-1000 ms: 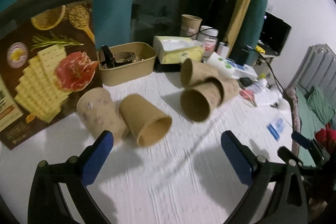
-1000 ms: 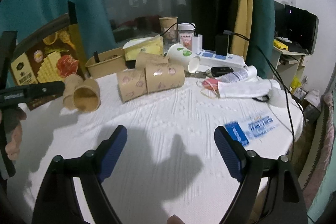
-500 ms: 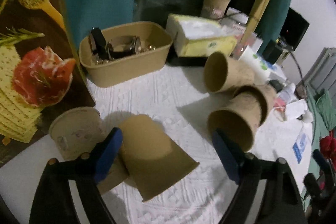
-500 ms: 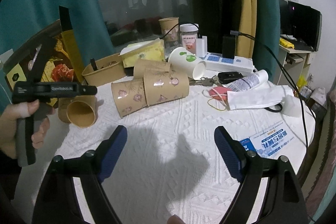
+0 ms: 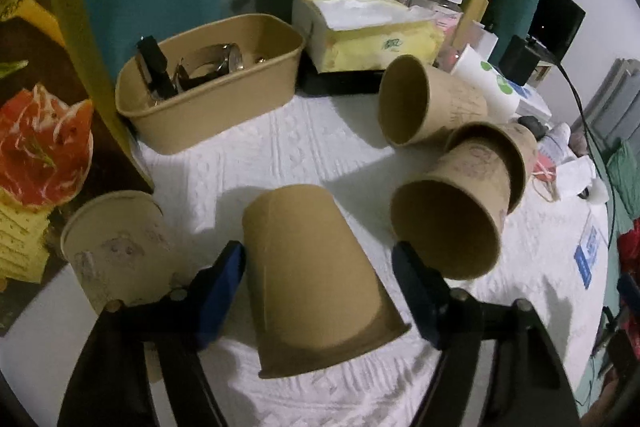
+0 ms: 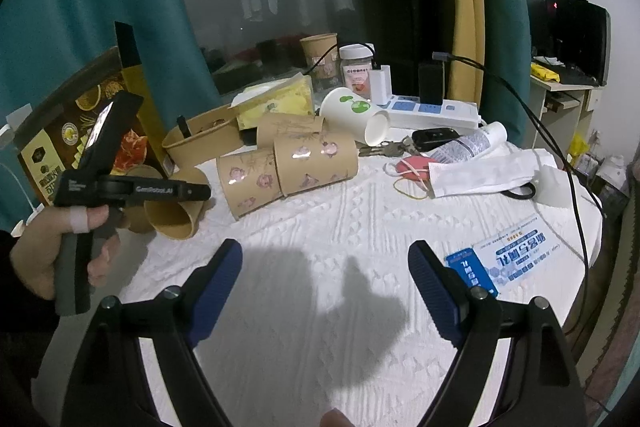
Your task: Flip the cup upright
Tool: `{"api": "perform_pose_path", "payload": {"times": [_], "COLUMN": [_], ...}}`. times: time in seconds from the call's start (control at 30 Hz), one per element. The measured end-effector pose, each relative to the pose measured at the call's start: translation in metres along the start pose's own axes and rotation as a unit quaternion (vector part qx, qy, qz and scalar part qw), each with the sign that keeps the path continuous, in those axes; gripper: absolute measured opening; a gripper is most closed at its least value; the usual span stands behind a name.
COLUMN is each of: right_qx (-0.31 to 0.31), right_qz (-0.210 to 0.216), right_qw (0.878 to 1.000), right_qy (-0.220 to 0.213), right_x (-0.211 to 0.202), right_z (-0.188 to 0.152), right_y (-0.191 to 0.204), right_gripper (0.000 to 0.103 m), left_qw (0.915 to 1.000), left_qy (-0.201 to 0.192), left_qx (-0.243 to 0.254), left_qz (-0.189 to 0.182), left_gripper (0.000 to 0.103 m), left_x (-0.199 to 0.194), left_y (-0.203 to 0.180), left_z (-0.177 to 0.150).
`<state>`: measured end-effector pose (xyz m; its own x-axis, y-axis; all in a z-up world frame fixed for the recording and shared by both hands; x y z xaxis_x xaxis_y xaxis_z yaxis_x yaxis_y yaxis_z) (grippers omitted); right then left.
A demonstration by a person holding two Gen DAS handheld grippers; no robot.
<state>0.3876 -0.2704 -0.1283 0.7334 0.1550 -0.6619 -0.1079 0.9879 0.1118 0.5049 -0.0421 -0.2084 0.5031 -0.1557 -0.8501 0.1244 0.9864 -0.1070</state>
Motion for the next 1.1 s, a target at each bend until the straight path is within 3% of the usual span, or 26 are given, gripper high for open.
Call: {"api": "perform_pose_path", "payload": {"times": [0.13, 0.37, 0.53, 0.77, 0.97, 1.1], "right_qx": [0.007, 0.013, 0.005, -0.014, -0.028, -0.031], "right_qz": [-0.003, -0.004, -0.001, 0.004, 0.021, 0.028], "right_qw": [1.000, 1.000, 1.000, 1.000, 0.999, 0.999], "right_qy": [0.003, -0.001, -0.006, 0.001, 0.015, 0.030], "right_x": [-0.001, -0.013, -0.034, -0.069, -0.102, -0.116], "right_z": [-0.001, -0.001, -0.009, -0.044, -0.092, -0.123], "right_y": [-0.005, -0.007, 0.004, 0.031, 0.060, 0.070], "right_gripper": [0.083, 0.083, 0.083, 0.083, 0.083, 0.083], "left_qw": [0.9999, 0.9990, 0.9963, 0.9866, 0.9716, 0.9604], "left_qy": [0.007, 0.010, -0.007, -0.011, 0.024, 0.046], "left_qx": [0.007, 0.038, 0.077, 0.149, 0.224, 0.266], "left_qz": [-0.009, -0.022, -0.038, -0.066, -0.073, -0.068], "left_gripper": [0.063, 0.062, 0.062, 0.062, 0.062, 0.062], "left_x": [0.002, -0.017, -0.064, -0.137, -0.162, -0.165], "left_y": [-0.005, -0.016, -0.030, -0.054, -0.067, -0.069], "left_z": [0.002, -0.010, -0.038, -0.118, -0.198, -0.234]}}
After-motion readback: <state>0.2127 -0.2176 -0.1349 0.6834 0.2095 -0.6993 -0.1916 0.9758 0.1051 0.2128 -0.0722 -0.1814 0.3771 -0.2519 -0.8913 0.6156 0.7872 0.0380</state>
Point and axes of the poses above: each gripper's, at about its wrist camera, not at the fingertips, and x roughly the way its jaws point, y to its left, z to its top, the point moved 7 cm from there along x, roughly the way its jaws point
